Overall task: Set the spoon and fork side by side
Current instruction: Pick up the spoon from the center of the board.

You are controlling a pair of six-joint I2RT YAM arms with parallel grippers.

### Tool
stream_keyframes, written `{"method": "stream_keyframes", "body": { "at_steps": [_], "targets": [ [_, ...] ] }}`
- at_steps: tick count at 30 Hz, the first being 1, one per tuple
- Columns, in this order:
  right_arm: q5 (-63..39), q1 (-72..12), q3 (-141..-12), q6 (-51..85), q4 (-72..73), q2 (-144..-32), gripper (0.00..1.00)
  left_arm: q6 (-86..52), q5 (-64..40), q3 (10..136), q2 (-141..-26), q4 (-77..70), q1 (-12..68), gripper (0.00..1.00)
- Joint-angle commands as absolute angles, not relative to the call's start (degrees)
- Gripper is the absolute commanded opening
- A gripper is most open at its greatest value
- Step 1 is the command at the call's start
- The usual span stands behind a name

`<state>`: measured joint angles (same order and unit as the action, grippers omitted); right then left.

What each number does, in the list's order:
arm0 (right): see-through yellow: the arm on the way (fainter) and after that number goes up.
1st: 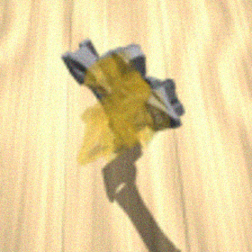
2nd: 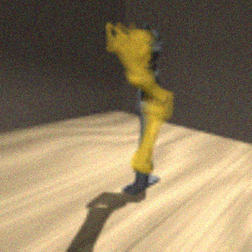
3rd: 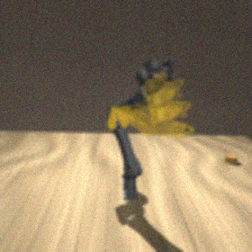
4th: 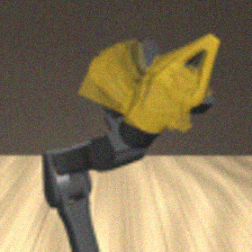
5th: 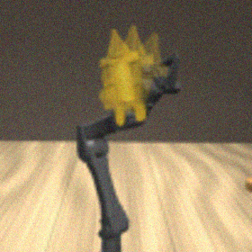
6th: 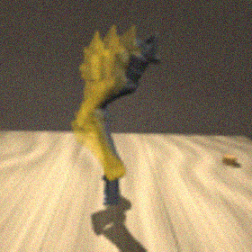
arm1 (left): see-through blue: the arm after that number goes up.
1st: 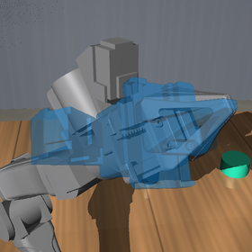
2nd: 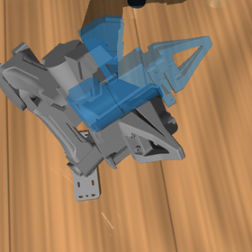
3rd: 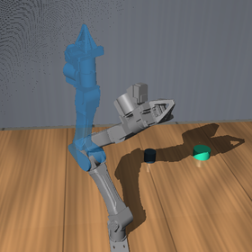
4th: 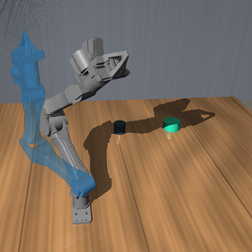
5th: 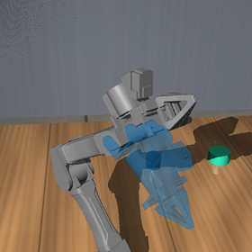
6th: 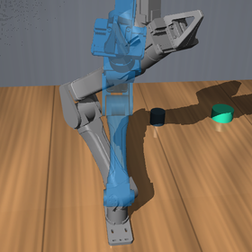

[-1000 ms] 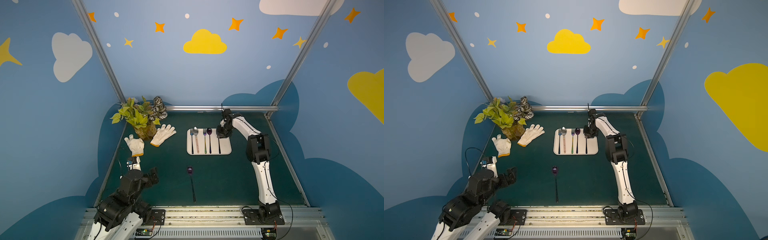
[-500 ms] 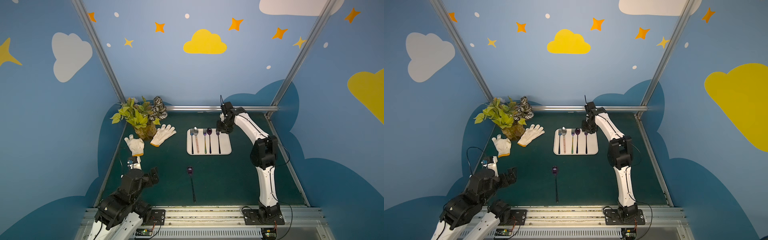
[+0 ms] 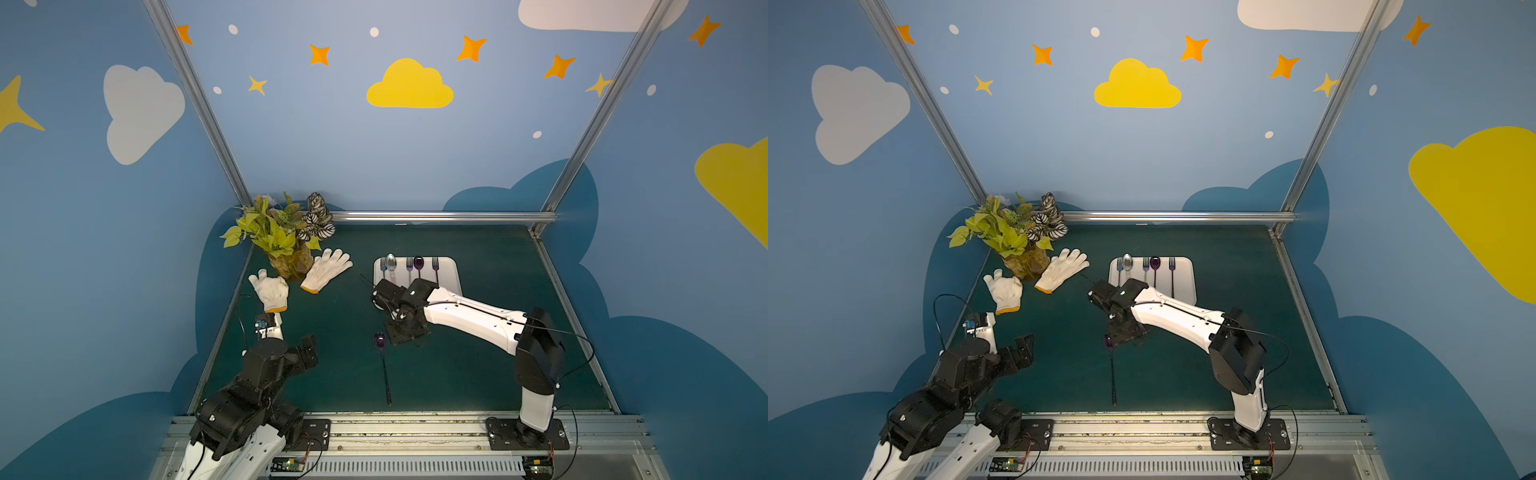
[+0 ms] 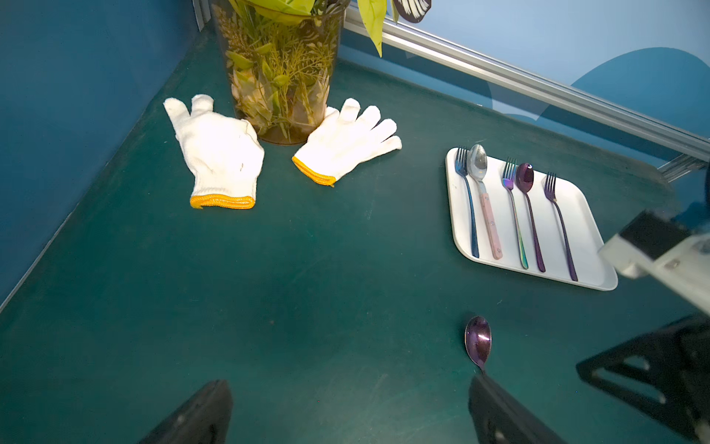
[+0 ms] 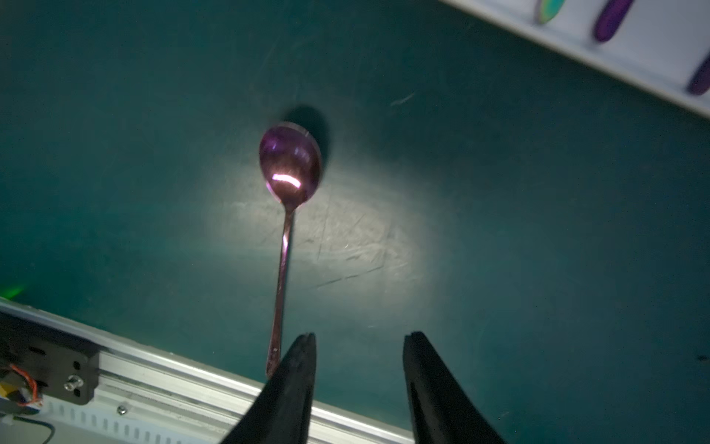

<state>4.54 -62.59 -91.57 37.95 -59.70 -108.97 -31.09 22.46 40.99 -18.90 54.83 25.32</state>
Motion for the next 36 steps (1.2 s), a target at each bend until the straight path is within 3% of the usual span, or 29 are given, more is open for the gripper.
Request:
{"method": "stream_keyframes", "body": {
  "at_steps": [1, 11, 24, 33, 36],
  "targets": [
    [4.6, -65.4, -91.1, 44.3, -56.1, -111.4, 0.41, -30.1, 21.7, 40.5, -18.1, 53.4, 25.6, 1.00],
    [1.7, -67.3, -95.3, 45.8, -53.0, -122.0, 0.34, -29.6, 21.1, 40.4, -17.4, 53.1, 25.6, 1.00],
    [-1.4, -66.6, -92.3, 48.2, -49.6, -125.4, 0.25, -29.6, 21.4, 40.3, -16.6, 52.9, 25.6, 1.00],
    [-1.2, -65.9, -90.5, 49.6, -49.7, -125.1, 0.01, -29.7, 21.8, 40.2, -16.3, 52.9, 25.6, 1.00],
    [-0.3, -65.4, -90.4, 49.4, -49.7, -123.4, 0.00, -29.7, 21.9, 40.1, -16.1, 52.9, 25.6, 1.00]
  ]
}}
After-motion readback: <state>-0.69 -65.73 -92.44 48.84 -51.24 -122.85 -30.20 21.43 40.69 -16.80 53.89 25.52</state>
